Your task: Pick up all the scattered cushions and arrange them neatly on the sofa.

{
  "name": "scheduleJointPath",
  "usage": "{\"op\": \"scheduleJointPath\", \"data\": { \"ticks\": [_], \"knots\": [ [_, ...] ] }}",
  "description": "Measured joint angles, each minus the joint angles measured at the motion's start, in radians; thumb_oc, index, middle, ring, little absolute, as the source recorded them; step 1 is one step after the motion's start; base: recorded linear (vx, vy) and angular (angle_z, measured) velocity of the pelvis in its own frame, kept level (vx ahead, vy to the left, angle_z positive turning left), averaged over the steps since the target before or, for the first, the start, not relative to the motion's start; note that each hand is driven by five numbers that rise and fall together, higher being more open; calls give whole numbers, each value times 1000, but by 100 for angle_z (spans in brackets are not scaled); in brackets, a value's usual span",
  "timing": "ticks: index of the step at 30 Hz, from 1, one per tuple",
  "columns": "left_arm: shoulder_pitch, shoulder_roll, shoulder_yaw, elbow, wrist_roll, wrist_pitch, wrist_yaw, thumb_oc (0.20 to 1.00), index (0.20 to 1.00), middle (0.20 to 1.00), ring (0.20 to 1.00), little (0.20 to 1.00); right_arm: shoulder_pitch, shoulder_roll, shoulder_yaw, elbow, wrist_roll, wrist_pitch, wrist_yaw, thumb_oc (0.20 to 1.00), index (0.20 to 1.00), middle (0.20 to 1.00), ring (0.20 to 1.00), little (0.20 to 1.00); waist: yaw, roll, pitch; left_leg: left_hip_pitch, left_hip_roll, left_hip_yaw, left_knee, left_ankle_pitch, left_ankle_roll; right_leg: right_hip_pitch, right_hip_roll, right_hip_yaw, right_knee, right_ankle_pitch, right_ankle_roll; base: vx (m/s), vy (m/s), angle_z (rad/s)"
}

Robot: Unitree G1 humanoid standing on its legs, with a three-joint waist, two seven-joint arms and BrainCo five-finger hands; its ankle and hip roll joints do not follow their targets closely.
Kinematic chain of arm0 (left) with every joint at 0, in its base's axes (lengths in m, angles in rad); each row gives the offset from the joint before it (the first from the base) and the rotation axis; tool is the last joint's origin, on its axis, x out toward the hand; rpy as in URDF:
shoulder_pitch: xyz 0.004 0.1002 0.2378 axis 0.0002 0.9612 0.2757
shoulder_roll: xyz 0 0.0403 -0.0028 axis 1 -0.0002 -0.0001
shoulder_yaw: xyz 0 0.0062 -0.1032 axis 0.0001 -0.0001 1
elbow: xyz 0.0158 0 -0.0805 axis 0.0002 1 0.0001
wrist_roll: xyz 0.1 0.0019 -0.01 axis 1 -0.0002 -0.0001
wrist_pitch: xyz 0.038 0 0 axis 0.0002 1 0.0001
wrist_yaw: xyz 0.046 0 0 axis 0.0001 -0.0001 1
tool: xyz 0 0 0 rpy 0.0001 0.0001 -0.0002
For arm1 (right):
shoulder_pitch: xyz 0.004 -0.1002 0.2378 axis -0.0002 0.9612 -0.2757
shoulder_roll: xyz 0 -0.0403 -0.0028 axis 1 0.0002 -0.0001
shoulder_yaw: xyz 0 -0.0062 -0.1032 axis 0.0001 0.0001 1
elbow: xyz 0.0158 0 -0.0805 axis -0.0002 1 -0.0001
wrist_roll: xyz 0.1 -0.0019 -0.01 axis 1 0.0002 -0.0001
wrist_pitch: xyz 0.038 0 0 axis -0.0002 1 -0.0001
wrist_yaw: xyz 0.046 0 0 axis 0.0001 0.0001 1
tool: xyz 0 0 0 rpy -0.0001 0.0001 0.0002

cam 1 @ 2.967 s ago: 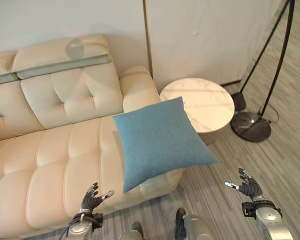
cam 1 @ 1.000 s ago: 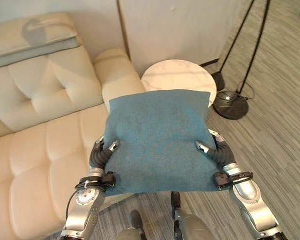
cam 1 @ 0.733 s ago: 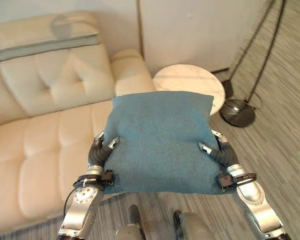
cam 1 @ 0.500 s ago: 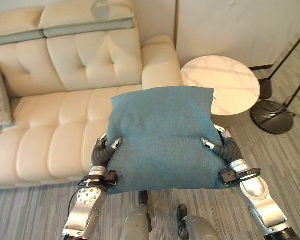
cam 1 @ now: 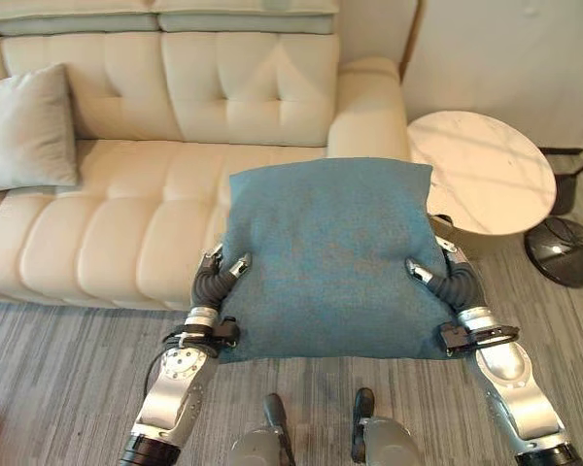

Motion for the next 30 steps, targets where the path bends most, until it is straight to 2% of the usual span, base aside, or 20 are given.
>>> {"op": "scheduleJointPath", "data": {
  "ticks": [2, 6, 8, 13, 14, 15, 16, 17, 19, 20, 23, 24, 25, 26, 27, 28, 29, 30],
  "knots": [
    [11, 19, 10, 0, 0, 0, 0, 200, 200, 200, 200, 200, -4, 18, 6, 0, 2, 1, 6, 200, 200, 200, 200, 200, 26, -13, -7, 8, -5, 0, -13, 0, 0, 7, 2, 0, -14, 9, 2, 45, 124, 1],
    [41, 26, 27, 4, 1, 0, -1, 200, 200, 200, 200, 200, -6, 34, 32, 3, 22, 1, 16, 200, 200, 200, 200, 200, 33, -40, -24, 9, -6, 0, -11, -6, 17, 4, 3, 3, 1, 11, 4, 58, 210, -3],
    [41, 28, 27, 12, 1, 2, -2, 200, 200, 200, 200, 200, -5, 36, 35, 4, 37, 1, 23, 200, 200, 200, 200, 200, 27, -44, -26, 3, -9, 0, -4, -10, 22, -14, -6, 7, 37, 6, 6, 49, 178, 3],
    [41, 31, 27, 34, 1, 2, -2, 200, 200, 200, 200, 200, -6, 39, 43, 8, 39, 1, 28, 200, 200, 200, 200, 200, 17, -44, -26, -46, -29, -24, 50, -34, 52, -110, -49, 30, 199, -20, 14, 122, 155, 11],
    [42, 29, 26, 44, 1, 3, -2, 200, 200, 200, 200, 200, -4, 39, 46, 15, 42, 1, 32, 200, 200, 200, 200, 200, 11, -40, -22, -39, -32, -39, 41, -44, 80, -147, -58, 52, 287, -22, 16, 212, 88, 22],
    [46, 26, 25, 48, 1, 6, -2, 200, 200, 200, 200, 200, 0, 36, 49, 18, 51, 1, 37, 200, 200, 200, 200, 200, 11, -28, -15, -33, -32, -60, 28, -41, 88, -232, -57, 101, 394, -61, 38, 228, 73, 30],
    [50, 31, 27, 46, 1, 5, -3, 200, 200, 200, 200, 200, 3, 36, 51, 18, 61, 1, 41, 200, 200, 200, 200, 200, 1, -26, -16, -33, -31, -71, 19, -44, 86, -254, -39, 122, 368, -86, 48, 273, 73, 32],
    [51, 45, 28, 47, 1, 6, -3, 200, 200, 200, 200, 200, 0, 36, 54, 17, 78, 1, 45, 200, 200, 200, 200, 200, 1, -30, -15, -34, -34, -73, 8, -39, 94, -287, -17, 113, 299, -91, 46, 270, 62, 21],
    [52, 52, 29, 47, 1, 5, -3, 200, 200, 200, 200, 200, -7, 35, 60, 17, 87, 0, 49, 200, 200, 200, 200, 200, 1, -30, -8, -40, -32, -75, 10, -37, 99, -321, 12, 105, 255, -86, 48, 335, 30, 22],
    [51, 43, 29, 48, 1, 5, -3, 200, 200, 200, 200, 200, -6, 33, 62, 17, 116, 0, 55, 200, 200, 200, 200, 200, -10, -26, 7, -37, -34, -87, 9, -41, 92, -352, 45, 78, 180, -78, 62, 427, 11, 42],
    [65, 28, 26, 51, 1, 6, -3, 200, 200, 200, 200, 200, 1, 33, 48, 31, 124, 0, 69, 200, 200, 200, 200, 200, -19, -43, 13, -4, -59, -109, 0, -53, 69, -315, 44, 6, 61, -59, 57, 418, -19, 53],
    [82, 11, 26, 50, 2, 5, -6, 200, 200, 200, 200, 200, 8, 27, 38, 35, 136, 0, 80, 200, 200, 200, 200, 200, -29, -32, 14, 20, -56, -143, -20, -68, 47, -297, 47, -4, 70, -19, 44, 432, -50, 37],
    [89, 5, 26, 50, 2, 5, -9, 200, 200, 200, 200, 200, 15, 25, 35, 34, 138, 0, 85, 200, 200, 200, 200, 200, -35, -25, 11, 33, -49, -149, -35, -70, 40, -292, 49, -20, 77, -16, 50, 468, -64, 48],
    [92, 1, 26, 48, 2, 6, -15, 200, 200, 200, 200, 200, 25, 18, 34, 34, 150, 0, 90, 200, 200, 200, 200, 200, -46, -19, 13, 46, -36, -156, -22, -89, 27, -273, 60, -33, 80, -11, 49, 463, -71, 44],
    [93, -7, 25, 49, 2, 6, -25, 200, 200, 200, 200, 200, 43, 11, 30, 33, 154, 0, 94, 200, 200, 200, 200, 200, -54, -11, 14, 42, -15, -167, 49, -113, -1, -249, 80, -34, 89, -11, 45, 382, -94, 35],
    [94, -9, 24, 48, 2, 6, -30, 200, 200, 200, 200, 200, 52, 6, 25, 29, 155, 0, 95, 200, 200, 200, 200, 200, -55, -9, 13, 45, -14, -168, 89, -121, -14, -238, 82, -45, 97, -5, 35, 327, -126, 25],
    [107, -13, 15, 48, 2, 6, -37, 200, 200, 200, 200, 200, 54, -18, 23, 29, 155, -1, 97, 200, 200, 200, 200, 200, -73, 20, -2, 52, 14, -168, 102, -152, -17, -224, 104, -66, 121, -17, 15, 334, -129, 26],
    [106, -12, 7, 47, 2, 5, -41, 200, 200, 200, 200, 200, 54, -30, 17, 29, 155, -3, 99, 200, 200, 200, 200, 200, -93, 33, -12, 55, 27, -172, 113, -177, -47, -220, 115, -79, 125, -25, -4, 218, -82, 30]
  ]
}}
